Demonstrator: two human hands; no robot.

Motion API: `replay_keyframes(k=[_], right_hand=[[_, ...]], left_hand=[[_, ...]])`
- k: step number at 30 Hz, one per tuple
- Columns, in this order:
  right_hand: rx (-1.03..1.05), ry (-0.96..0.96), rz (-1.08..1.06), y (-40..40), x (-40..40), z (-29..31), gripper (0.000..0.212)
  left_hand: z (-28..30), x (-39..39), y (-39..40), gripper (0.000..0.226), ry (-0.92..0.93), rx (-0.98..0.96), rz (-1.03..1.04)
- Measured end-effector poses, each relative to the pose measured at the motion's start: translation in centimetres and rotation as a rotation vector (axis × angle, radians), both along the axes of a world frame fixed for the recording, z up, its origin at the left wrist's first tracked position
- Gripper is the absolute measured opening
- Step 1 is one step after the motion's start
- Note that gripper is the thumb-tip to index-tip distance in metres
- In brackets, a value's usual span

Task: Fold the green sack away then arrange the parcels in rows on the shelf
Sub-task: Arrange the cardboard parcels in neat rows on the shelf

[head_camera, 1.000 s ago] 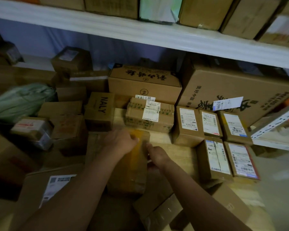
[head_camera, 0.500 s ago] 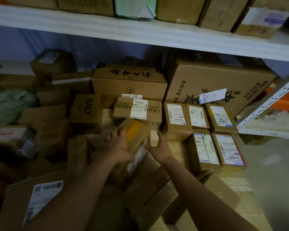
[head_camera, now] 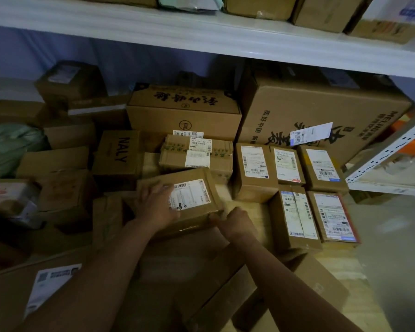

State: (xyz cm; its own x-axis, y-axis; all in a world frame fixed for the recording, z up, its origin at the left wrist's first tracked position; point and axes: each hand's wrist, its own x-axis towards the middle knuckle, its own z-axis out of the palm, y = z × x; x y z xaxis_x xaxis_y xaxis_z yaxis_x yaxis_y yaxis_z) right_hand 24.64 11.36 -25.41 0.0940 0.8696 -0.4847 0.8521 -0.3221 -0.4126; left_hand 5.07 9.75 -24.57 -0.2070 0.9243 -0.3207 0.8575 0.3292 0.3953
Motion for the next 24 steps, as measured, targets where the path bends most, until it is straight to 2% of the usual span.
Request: replay_keyframes(k=[3,6,9,10,13,16,20,24], right_hand=[[0.143,0.171,-0.035,0.8,-0.5,0.0,0.077],[0.048,0.239,0.073,1.2,-0.9,-0.1,0.067],[0.011,0.234,0.006,1.3,-0.3,-0.5,0.063],[-0.004,0.249,-0.044,1.4,0.1,-0.6,0.067],[-0.067,0.299,-0.173,2.3,1.6,-0.8,0.076],[-0.045,0.315,-0.233,3.0,2.7,-0.9,0.073],[0.015,0.356,-0.23,3.1,3.3,-1.5,0.057],[-0.009,0.397,-0.206,3.0,4.4,-1.0,0.06]], left_hand=[[0.1,0.1,0.6,0.107,-0.087,0.098,0.209],[0.3,-0.3,1.0,0.111,-0.123,-0.067,0.437],[0.7,0.4,1.4,0.085,-0.234,-0.13,0.363],[1.0,0.8,1.6,0.086,-0.278,-0.127,0.308],[1.1,1.2,2.6,0.124,-0.334,-0.161,0.162],[0.4,1.5,3.1,0.132,-0.258,-0.195,0.056],[-0.7,1.9,3.3,0.125,-0.214,-0.102,0.061],[-1.2,2.3,2.5,0.116,-0.234,0.039,0.2]])
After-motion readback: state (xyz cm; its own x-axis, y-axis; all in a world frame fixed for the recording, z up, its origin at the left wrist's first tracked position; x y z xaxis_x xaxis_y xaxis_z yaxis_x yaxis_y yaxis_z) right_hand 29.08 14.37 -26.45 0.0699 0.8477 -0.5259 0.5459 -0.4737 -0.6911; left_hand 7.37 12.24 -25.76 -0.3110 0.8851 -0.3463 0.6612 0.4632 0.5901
